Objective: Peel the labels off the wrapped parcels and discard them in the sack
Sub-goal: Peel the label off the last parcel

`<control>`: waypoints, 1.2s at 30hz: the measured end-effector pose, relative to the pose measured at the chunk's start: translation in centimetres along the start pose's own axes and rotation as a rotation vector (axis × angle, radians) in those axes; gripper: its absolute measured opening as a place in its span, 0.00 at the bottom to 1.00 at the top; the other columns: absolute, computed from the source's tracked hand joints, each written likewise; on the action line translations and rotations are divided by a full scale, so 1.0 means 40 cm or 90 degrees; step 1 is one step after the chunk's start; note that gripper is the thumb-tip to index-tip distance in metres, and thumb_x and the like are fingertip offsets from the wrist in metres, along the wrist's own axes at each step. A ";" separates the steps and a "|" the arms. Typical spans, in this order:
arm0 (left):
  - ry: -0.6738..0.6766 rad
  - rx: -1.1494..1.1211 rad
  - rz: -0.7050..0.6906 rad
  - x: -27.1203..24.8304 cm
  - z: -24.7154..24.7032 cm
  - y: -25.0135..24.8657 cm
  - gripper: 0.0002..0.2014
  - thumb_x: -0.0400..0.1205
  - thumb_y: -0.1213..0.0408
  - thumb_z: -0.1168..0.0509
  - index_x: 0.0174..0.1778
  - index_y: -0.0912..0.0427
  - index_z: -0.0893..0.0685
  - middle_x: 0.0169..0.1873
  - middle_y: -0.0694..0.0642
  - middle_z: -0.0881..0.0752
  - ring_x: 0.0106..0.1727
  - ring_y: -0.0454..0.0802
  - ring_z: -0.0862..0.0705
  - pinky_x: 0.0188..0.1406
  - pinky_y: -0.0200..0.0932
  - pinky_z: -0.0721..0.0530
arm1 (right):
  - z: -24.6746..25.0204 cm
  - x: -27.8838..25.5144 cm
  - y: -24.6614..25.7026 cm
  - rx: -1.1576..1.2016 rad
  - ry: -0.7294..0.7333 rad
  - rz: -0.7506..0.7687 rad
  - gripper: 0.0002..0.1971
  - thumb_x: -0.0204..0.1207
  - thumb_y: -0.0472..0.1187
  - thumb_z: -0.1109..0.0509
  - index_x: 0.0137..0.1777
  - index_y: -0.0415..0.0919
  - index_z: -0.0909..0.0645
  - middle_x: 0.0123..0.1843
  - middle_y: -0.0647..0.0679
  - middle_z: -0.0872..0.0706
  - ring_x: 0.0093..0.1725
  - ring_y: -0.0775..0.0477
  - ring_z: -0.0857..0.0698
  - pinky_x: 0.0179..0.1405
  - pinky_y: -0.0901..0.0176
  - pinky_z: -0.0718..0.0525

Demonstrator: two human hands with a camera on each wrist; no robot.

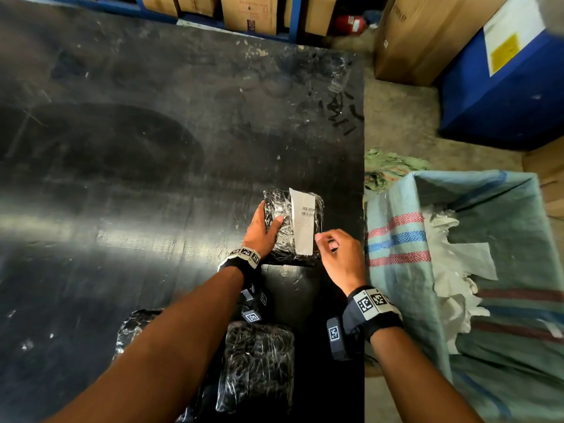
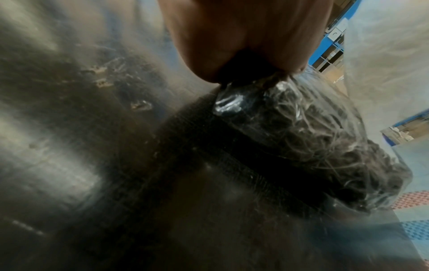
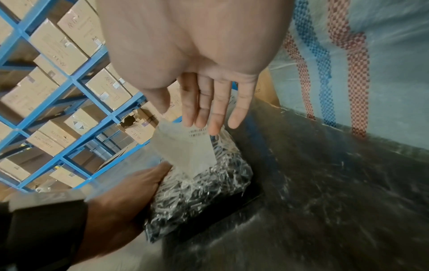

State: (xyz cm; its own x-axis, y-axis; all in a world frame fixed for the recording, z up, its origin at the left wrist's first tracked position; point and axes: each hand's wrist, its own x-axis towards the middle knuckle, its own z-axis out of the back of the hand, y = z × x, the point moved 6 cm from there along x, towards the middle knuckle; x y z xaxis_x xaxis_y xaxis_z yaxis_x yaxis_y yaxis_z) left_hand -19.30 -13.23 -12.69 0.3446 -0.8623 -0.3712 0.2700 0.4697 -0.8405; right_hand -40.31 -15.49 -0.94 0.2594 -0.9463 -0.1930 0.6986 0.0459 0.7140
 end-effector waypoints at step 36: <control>-0.002 0.022 -0.003 -0.009 0.009 -0.023 0.38 0.84 0.47 0.35 0.85 0.59 0.41 0.79 0.61 0.27 0.79 0.58 0.27 0.78 0.59 0.28 | 0.124 0.134 0.184 -0.053 0.070 0.233 0.05 0.82 0.33 0.30 0.46 0.37 0.14 0.40 0.46 0.12 0.38 0.48 0.15 0.38 0.52 0.17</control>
State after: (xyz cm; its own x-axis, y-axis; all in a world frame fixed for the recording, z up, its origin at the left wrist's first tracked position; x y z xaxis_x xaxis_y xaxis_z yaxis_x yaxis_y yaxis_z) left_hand -19.36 -13.29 -11.66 0.3462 -0.8640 -0.3654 0.3031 0.4717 -0.8280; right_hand -37.09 -21.79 6.60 0.5677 -0.8232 -0.0093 0.5969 0.4039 0.6932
